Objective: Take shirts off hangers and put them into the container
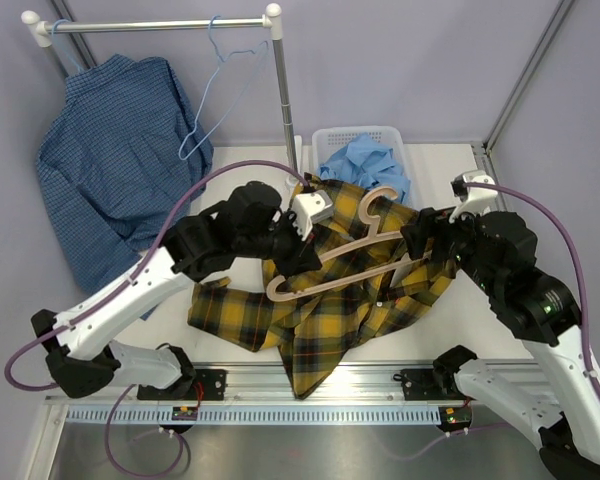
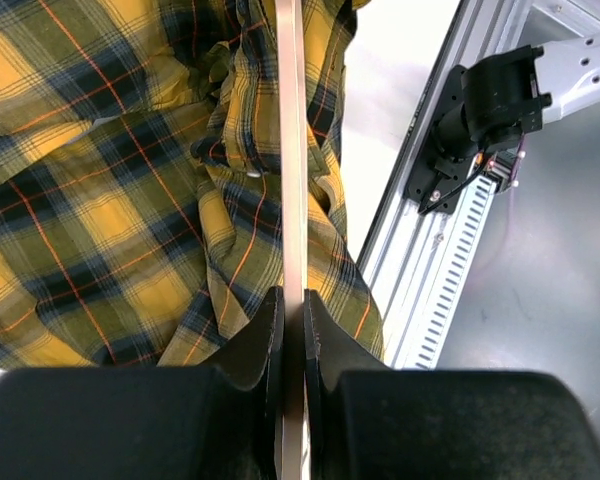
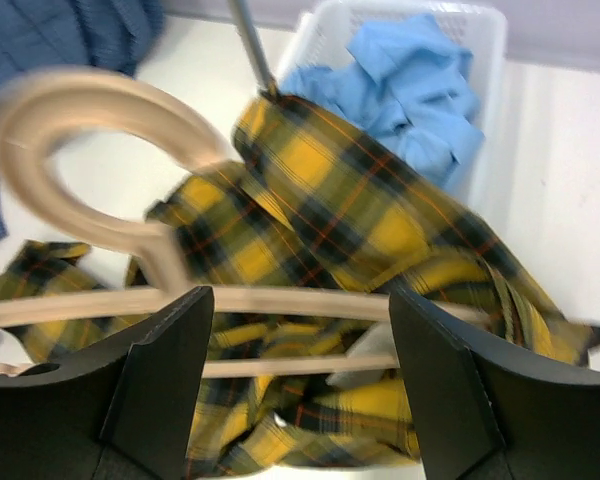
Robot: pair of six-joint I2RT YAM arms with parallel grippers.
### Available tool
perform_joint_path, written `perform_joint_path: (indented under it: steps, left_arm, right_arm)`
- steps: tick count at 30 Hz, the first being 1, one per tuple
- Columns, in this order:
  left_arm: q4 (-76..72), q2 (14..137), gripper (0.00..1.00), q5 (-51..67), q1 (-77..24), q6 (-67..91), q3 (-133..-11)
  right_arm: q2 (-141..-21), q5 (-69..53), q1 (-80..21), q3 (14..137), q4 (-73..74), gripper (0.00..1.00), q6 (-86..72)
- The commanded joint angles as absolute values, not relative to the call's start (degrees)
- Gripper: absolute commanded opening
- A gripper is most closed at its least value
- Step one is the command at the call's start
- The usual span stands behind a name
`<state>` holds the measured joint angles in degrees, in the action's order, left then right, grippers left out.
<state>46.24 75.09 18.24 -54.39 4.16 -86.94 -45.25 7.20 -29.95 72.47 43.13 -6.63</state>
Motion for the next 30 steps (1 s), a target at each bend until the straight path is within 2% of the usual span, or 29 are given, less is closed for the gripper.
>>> perform_joint_path:
  steps: [1,6,11,16,21,23,27,30]
  left_arm:
    - [44.29,68.13,0.0,16.36,-54.14,2.64,-83.86]
    - [52.63,59.26,0.0,6.62,-51.25,1.24,-80.77]
    - [60.27,52.48,0.0,2.39,-49.66,0.44,-79.72]
    - [62.14,47.21,0.0,-11.58,-49.48,4.21,-81.82]
    - [61.79,51.05,0.0,-31.77,-49.4,5.36,-89.54]
    - [60.65,54.03,0.0,-34.7,-48.78,4.31,-91.92]
    - [58.63,59.32,0.0,-33.31,-45.18,3.08,-97.64]
    - [56.26,63.71,0.0,-27.7,-39.83,2.2,-100.63]
  right_arm:
    - [-41.23,15.72,-30.23,69.18,47.19,0.8,-10.44]
    - [-35.95,23.28,-30.23,66.8,48.25,0.8,-13.01]
    - [-35.06,24.52,-30.15,65.48,45.62,0.8,-11.78]
    - [-37.87,22.24,-30.23,65.39,43.51,0.81,-11.16]
    - [-39.9,19.34,-30.23,64.43,40.08,0.81,-11.07]
    - [-40.6,18.37,-30.23,64.42,39.55,0.81,-11.16]
    - [-40.34,17.49,-30.23,63.64,39.2,0.81,-11.07]
    - [-39.73,17.14,-30.23,63.11,39.11,0.81,-10.9]
